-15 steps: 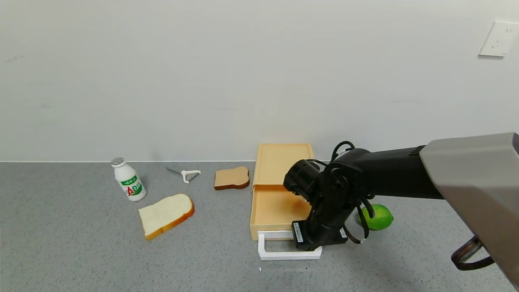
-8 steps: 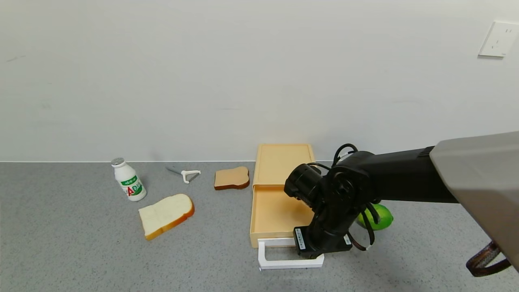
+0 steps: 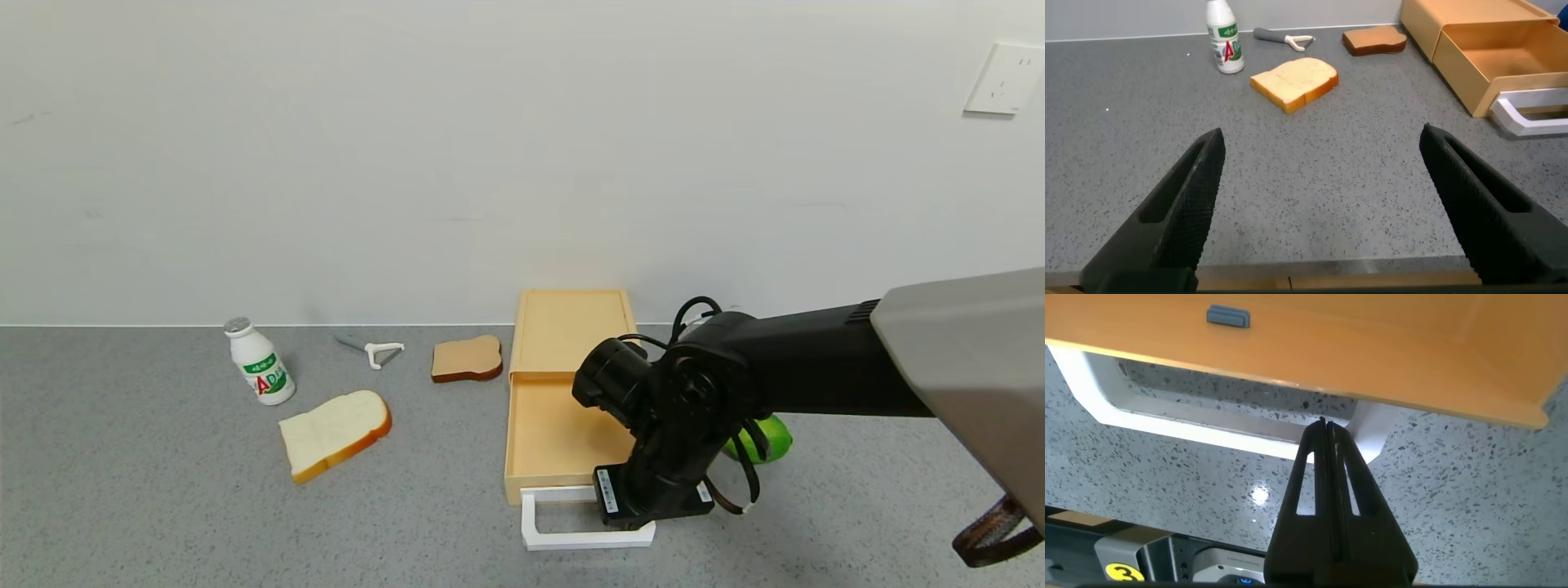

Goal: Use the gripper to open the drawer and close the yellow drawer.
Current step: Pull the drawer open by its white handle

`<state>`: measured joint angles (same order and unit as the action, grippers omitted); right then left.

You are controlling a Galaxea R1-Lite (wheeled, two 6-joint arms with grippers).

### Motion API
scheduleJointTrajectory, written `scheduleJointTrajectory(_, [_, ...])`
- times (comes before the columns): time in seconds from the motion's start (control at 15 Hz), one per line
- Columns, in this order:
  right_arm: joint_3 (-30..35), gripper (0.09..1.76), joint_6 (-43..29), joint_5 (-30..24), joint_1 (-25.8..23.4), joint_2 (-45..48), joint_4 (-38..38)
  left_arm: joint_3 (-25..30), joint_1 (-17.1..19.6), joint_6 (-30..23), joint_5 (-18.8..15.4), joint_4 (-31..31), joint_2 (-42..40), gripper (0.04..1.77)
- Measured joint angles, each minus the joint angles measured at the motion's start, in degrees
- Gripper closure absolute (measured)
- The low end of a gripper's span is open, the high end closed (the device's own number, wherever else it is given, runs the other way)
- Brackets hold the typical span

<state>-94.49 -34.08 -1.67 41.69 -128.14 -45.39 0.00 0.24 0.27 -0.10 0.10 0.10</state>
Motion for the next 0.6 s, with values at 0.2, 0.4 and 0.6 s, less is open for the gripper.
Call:
scheduleJointTrajectory(0.2, [1.05, 1.73, 0.02, -0.34, 0.41, 0.88, -0.72, 0.0, 0.0, 0.0, 0.0, -0.02, 0.0, 0.09])
scheduleJointTrajectory(0.4, [2.02, 1.73, -0.01, -0.28, 0.73, 2.43, -0.63, 0.0, 0.0, 0.0, 0.0, -0.02, 0.0, 0.09])
scheduleJointTrajectory(0.6, [2.23, 1.73, -0.01, -0.52, 0.94, 5.47, -0.56, 0.0, -0.02, 0.0, 0.0, 0.0, 0.0, 0.09])
